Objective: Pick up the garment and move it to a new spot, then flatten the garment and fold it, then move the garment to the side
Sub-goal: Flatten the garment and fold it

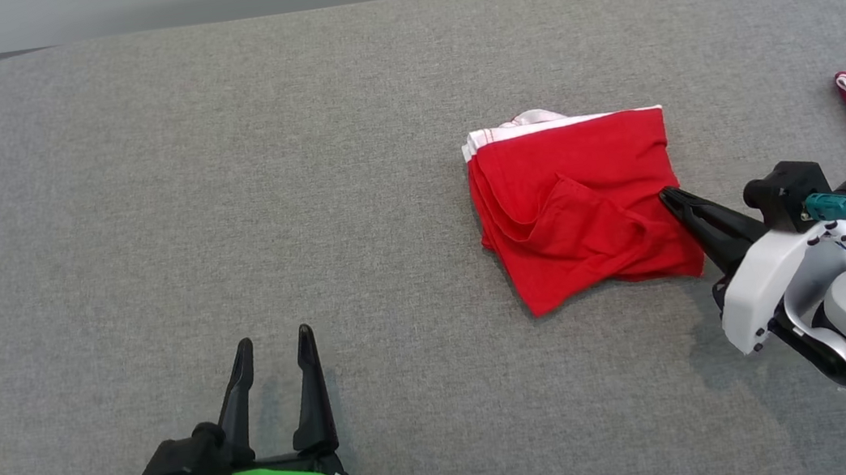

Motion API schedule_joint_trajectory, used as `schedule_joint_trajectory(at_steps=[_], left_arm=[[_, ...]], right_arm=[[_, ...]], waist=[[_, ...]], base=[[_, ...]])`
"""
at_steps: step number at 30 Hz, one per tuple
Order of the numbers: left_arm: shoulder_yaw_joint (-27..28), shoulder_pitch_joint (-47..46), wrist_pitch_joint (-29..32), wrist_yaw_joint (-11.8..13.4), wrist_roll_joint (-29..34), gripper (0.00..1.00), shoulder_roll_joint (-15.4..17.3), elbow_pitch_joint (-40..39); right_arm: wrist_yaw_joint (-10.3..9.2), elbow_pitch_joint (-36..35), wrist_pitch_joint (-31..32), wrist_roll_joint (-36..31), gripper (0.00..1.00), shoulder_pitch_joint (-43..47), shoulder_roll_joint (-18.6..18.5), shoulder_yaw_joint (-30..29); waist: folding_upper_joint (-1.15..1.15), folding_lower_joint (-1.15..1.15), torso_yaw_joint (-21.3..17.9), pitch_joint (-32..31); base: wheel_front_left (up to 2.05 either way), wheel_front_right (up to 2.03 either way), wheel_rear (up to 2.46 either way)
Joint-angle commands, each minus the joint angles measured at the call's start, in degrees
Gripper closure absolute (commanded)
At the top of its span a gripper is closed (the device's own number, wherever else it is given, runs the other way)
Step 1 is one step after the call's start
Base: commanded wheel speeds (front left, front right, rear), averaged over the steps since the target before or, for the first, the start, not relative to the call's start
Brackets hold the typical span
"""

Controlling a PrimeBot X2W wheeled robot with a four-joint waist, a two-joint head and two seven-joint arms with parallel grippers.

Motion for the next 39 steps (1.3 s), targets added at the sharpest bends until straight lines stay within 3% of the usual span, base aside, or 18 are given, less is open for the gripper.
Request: schedule_joint_trajectory(at_steps=[1,20,39], left_arm=[[0.34,-0.78,-0.16,-0.31,0.27,0.00,0.06,0.10],[0.63,-1.42,-0.15,0.23,-0.69,0.00,0.06,0.04],[0.19,0.51,-0.16,1.39,-1.57,0.00,0.06,-0.02]], right_arm=[[0.00,0.38,-0.25,0.30,1.00,-0.37,-0.23,0.26],[0.00,0.85,-0.15,3.16,1.00,-1.66,1.31,6.84],[0.00,4.49,-0.41,6.37,1.00,-1.96,3.25,14.46]], waist=[[0.00,0.00,0.82,0.69],[0.00,0.00,1.72,0.17],[0.00,0.00,8.70,-3.90]], base=[[0.00,0.00,0.00],[0.00,0.00,0.00],[0.00,0.00,0.00]])
